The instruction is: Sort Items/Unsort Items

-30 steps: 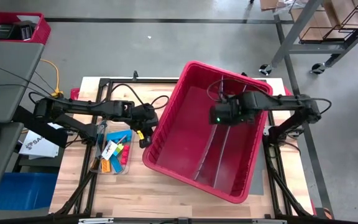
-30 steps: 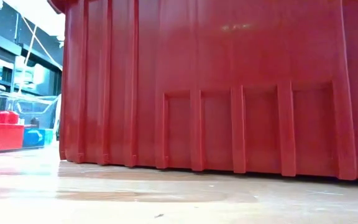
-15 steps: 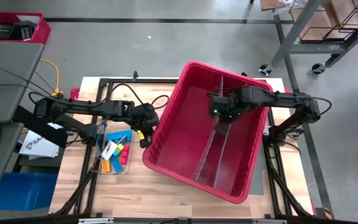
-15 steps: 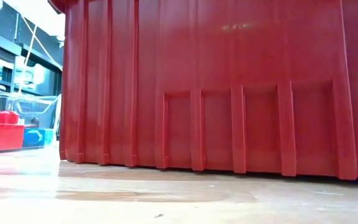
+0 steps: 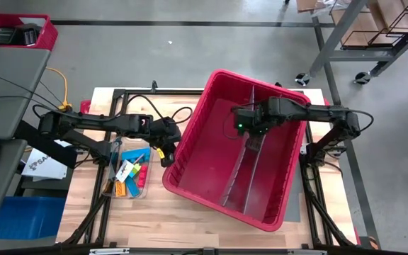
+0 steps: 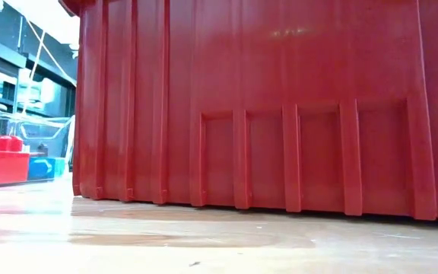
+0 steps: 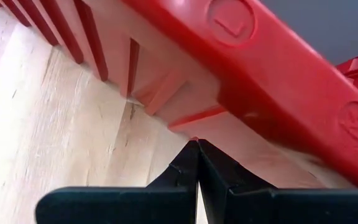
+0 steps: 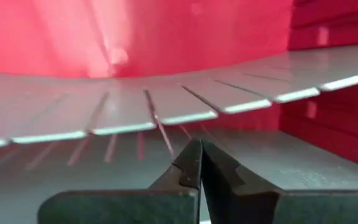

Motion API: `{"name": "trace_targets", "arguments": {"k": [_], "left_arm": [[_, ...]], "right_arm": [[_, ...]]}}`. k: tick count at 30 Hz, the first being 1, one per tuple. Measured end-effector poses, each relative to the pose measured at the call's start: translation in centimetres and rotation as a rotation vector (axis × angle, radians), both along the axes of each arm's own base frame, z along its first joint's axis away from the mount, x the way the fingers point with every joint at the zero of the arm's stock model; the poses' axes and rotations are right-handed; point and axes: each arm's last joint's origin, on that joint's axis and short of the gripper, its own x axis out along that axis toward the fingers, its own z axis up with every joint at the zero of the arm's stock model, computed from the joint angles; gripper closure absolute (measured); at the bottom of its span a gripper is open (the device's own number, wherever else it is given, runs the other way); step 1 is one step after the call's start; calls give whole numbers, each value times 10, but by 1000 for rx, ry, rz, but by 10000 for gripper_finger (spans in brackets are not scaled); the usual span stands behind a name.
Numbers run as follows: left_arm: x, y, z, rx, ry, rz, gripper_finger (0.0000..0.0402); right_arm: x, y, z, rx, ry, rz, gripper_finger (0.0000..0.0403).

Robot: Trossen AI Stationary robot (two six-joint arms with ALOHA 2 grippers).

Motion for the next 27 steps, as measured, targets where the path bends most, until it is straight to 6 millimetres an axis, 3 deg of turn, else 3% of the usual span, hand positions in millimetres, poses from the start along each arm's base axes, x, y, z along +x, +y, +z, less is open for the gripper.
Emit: {"name": "trace_targets", "arguments": {"k": [6, 16, 27], "left_arm": [[0, 0, 0, -1, 0, 22, 402], [0, 1, 0, 7, 0, 28, 402], [0, 1, 0, -2, 1, 43, 401]], "right_arm": [[-4, 1, 2, -16, 29, 99, 403], [-3, 0, -44, -9, 87, 112, 403], [8, 0, -54, 29, -28, 90, 403]]}}
